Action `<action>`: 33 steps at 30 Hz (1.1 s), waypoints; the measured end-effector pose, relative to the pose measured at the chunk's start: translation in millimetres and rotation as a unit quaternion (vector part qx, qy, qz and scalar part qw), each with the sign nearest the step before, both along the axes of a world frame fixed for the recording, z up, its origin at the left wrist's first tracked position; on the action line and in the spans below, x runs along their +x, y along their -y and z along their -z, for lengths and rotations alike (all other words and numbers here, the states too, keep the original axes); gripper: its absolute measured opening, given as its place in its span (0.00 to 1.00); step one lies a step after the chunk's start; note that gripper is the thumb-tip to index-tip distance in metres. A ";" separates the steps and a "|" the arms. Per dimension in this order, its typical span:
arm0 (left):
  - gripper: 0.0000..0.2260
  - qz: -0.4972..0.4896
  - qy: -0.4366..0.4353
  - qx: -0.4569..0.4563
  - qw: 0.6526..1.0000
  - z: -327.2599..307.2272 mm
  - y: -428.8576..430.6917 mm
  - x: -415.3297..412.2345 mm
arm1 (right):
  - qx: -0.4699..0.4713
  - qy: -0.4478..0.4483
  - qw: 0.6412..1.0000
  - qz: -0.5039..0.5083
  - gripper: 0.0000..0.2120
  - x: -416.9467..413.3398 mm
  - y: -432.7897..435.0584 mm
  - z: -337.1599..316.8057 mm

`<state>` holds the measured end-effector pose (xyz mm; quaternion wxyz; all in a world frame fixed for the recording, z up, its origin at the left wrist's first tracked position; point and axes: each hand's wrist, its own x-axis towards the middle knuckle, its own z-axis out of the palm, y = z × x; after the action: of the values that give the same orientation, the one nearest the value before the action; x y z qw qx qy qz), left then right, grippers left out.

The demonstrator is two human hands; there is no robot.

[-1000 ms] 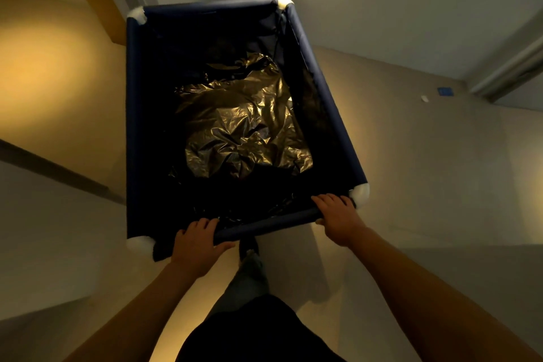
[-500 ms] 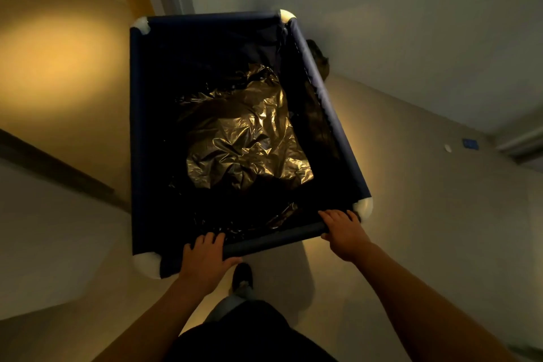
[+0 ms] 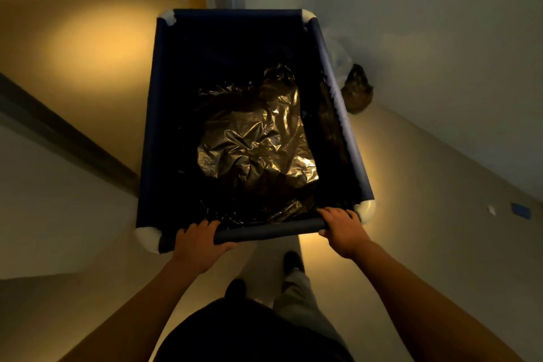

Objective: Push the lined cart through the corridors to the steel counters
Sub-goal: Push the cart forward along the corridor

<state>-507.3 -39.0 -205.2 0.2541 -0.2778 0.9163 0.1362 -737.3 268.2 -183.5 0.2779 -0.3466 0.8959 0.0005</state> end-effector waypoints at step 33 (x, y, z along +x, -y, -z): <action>0.27 -0.199 0.009 -0.086 0.976 8.8 -115.8 -73.1 | -0.040 -0.009 0.983 -0.178 0.28 -131.7 -30.0 41.8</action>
<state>-580.4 76.9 -214.1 0.2050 -0.4765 0.8488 0.1023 -869.0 298.1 -225.3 0.2510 -0.5115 0.8217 0.0176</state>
